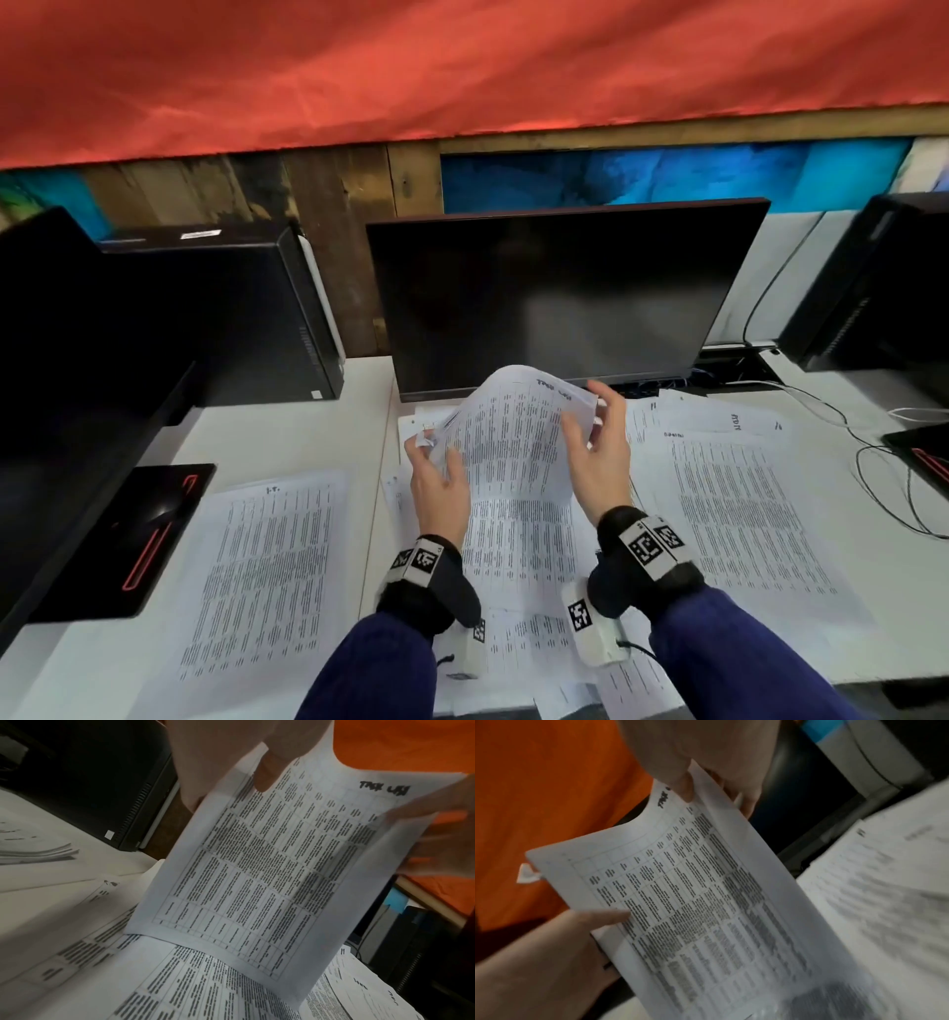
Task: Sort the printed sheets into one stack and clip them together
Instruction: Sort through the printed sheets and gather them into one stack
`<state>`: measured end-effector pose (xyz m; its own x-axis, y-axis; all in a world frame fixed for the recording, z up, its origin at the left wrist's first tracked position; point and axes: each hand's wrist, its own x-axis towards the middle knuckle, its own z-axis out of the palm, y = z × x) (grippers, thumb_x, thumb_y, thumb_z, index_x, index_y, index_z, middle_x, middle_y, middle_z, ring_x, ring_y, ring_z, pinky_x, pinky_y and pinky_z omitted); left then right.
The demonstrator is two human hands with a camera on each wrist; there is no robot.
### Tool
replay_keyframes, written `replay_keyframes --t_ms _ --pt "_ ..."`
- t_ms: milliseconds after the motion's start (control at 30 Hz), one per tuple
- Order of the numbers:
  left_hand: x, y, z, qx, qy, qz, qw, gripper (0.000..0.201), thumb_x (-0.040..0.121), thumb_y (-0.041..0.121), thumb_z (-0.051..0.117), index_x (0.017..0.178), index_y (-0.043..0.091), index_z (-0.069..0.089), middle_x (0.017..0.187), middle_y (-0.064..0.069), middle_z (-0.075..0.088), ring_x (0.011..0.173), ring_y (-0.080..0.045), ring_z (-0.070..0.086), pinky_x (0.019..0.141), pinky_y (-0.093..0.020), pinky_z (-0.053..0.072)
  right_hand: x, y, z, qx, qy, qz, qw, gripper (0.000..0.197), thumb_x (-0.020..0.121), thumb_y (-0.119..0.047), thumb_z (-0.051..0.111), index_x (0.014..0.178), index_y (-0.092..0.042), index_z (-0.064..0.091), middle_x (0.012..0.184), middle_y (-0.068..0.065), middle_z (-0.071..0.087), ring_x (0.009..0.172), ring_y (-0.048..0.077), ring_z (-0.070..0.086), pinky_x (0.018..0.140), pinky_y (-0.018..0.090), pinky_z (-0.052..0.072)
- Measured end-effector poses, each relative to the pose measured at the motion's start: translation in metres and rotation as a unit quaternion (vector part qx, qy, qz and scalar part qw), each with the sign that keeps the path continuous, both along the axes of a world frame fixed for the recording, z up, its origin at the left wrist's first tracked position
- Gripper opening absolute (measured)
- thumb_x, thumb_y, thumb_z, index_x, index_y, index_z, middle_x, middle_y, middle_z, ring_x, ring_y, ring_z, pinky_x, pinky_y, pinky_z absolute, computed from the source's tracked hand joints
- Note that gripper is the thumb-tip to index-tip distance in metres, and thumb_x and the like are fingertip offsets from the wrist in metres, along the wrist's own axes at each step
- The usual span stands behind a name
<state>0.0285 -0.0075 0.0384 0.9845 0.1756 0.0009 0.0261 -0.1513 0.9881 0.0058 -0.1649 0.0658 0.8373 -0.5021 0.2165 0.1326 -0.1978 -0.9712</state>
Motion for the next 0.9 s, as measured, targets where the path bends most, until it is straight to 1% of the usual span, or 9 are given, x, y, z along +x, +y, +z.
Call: replay_keyframes --t_ms 100,200,300,433,533,600,700,767,900 --pt "0.007 0.001 -0.001 -0.006 0.007 -0.001 1.000 0.026 0.098 0.016 0.044 0.122 0.014 0.033 0.126 -0.008 0.055 0.103 -0.023 0.060 0.082 -0.031 0.053 0.002 -0.001 0.011 -0.210 -0.058 -0.004 0.976 0.060 0.096 -0.007 0.046 0.147 -0.030 0.026 0.129 -0.004 0.038 0.091 -0.004 0.054 0.076 0.009 0.047" --pt "0.011 0.003 -0.002 -0.013 -0.001 -0.007 1.000 0.019 0.099 0.014 0.043 0.112 0.023 0.032 0.098 0.005 0.058 0.078 -0.003 0.059 0.054 -0.009 0.048 0.003 -0.001 0.017 -0.371 -0.001 0.023 0.928 0.080 0.086 0.008 0.047 0.149 -0.036 0.022 0.144 0.005 0.026 0.070 0.012 0.055 0.057 0.021 0.053" --pt "0.015 0.005 -0.006 -0.011 0.001 -0.010 1.000 0.027 0.099 0.015 0.045 0.115 0.030 0.029 0.090 0.013 0.056 0.077 0.003 0.057 0.054 -0.007 0.046 0.006 -0.006 0.018 -0.387 0.047 0.018 0.921 0.082 0.082 0.011 0.046 0.149 -0.033 0.025 0.148 0.007 0.021 0.082 0.019 0.059 0.061 0.024 0.052" --pt "0.021 0.006 -0.015 -0.001 0.011 -0.005 1.000 0.026 0.097 0.017 0.049 0.111 0.031 0.030 0.088 0.010 0.057 0.073 0.000 0.056 0.061 -0.017 0.046 0.014 -0.009 0.019 -0.402 0.034 0.000 0.915 0.086 0.080 0.010 0.045 0.150 -0.034 0.019 0.149 0.011 0.016 0.070 0.015 0.051 0.053 0.026 0.048" --pt "0.026 0.008 -0.019 -0.011 0.022 -0.010 1.000 0.025 0.095 0.019 0.053 0.111 0.028 0.036 0.099 0.004 0.062 0.086 -0.012 0.064 0.074 -0.030 0.055 0.016 -0.009 0.020 -0.432 0.034 0.004 0.901 0.082 0.082 0.008 0.044 0.148 -0.037 0.025 0.150 0.013 0.016 0.083 0.020 0.056 0.058 0.028 0.051" --pt "0.030 0.009 -0.019 -0.010 0.024 -0.008 1.000 0.026 0.094 0.022 0.054 0.115 0.025 0.039 0.111 -0.001 0.062 0.094 -0.016 0.063 0.085 -0.034 0.053 0.019 -0.010 0.021 -0.429 0.044 0.003 0.902 0.078 0.082 0.007 0.045 0.147 -0.034 0.029 0.149 0.012 0.021 0.090 0.022 0.057 0.061 0.028 0.052" --pt "0.034 0.007 -0.017 -0.031 0.026 -0.012 0.999 0.033 0.096 0.019 0.050 0.127 0.024 0.039 0.106 0.008 0.056 0.085 -0.002 0.055 0.074 -0.017 0.045 0.025 -0.009 0.022 -0.424 0.047 0.011 0.904 0.076 0.083 0.007 0.045 0.148 -0.028 0.030 0.145 0.011 0.027 0.096 0.023 0.056 0.067 0.027 0.051" --pt "0.036 0.007 -0.018 -0.042 0.031 -0.017 0.999 0.041 0.097 0.019 0.049 0.137 0.020 0.038 0.112 0.006 0.055 0.093 -0.008 0.055 0.077 -0.018 0.044 0.026 -0.008 0.021 -0.396 0.021 0.029 0.917 0.074 0.086 0.007 0.043 0.149 -0.027 0.025 0.141 0.006 0.030 0.094 0.012 0.056 0.070 0.019 0.049" --pt "0.042 0.011 -0.032 -0.057 0.053 -0.018 0.997 0.033 0.097 0.016 0.048 0.129 0.023 0.044 0.114 0.006 0.057 0.100 -0.012 0.057 0.085 -0.024 0.046 0.029 -0.010 0.003 -0.121 -0.037 0.029 0.992 0.069 0.095 -0.003 0.045 0.151 -0.025 0.012 0.127 -0.023 0.032 0.111 -0.019 0.039 0.092 0.001 0.033"
